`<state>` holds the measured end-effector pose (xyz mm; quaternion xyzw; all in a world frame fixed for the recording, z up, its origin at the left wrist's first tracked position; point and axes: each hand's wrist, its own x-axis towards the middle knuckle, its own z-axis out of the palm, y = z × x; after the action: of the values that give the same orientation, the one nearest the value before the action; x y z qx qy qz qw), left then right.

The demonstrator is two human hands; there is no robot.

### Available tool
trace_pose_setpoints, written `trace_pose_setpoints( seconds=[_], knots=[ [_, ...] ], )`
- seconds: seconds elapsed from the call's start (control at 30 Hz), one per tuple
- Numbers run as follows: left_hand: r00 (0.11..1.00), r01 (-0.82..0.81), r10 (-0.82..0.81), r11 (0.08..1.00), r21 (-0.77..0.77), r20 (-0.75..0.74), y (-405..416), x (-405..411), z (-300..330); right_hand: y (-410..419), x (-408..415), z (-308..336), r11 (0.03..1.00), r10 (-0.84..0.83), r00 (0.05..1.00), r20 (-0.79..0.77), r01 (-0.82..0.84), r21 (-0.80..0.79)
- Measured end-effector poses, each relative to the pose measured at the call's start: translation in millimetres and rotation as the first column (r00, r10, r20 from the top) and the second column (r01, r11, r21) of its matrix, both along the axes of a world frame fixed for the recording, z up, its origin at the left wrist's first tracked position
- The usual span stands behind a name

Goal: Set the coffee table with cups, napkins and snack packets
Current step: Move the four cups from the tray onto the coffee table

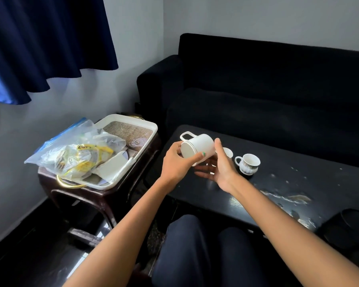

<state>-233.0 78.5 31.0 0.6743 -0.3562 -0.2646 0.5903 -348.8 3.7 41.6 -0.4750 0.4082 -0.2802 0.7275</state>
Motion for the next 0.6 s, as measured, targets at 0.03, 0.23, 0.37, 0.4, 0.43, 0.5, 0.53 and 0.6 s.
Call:
trace_pose_setpoints(
  seconds=[0.03,0.23,0.37,0.4,0.43,0.5,0.53,0.6],
  knots=[
    [1.000,-0.026,0.026,0.999,0.025,-0.017,0,1,-1,1,1,-2,1.000,-0.020,0.999,-0.041,0.019,-0.024],
    [0.980,-0.170,0.183,0.974,0.151,-0.074,3,8,-2,18,0,-28,0.546,-0.340,0.899,-0.277,-0.051,-0.836],
    [0.970,-0.177,0.202,0.969,0.173,-0.137,3,4,-2,30,4,-40,0.180,-0.391,0.862,-0.323,-0.273,-0.945],
    [0.968,-0.168,0.197,0.969,0.181,-0.154,3,2,-2,33,6,-41,0.185,-0.387,0.861,-0.330,-0.278,-0.943],
    [0.966,-0.156,0.189,0.971,0.182,-0.177,3,0,-2,34,8,-43,0.194,-0.385,0.865,-0.321,-0.265,-0.945],
    [0.966,-0.138,0.170,0.977,0.164,-0.196,3,-5,-4,36,13,-45,0.224,-0.407,0.865,-0.293,-0.217,-0.950],
    [0.972,-0.136,0.162,0.979,0.152,-0.173,3,-8,-5,36,15,-44,0.251,-0.425,0.861,-0.280,-0.185,-0.950],
    [0.984,-0.120,0.136,0.984,0.133,-0.114,3,-14,-6,32,16,-41,0.307,-0.461,0.849,-0.259,-0.121,-0.944]
  ],
)
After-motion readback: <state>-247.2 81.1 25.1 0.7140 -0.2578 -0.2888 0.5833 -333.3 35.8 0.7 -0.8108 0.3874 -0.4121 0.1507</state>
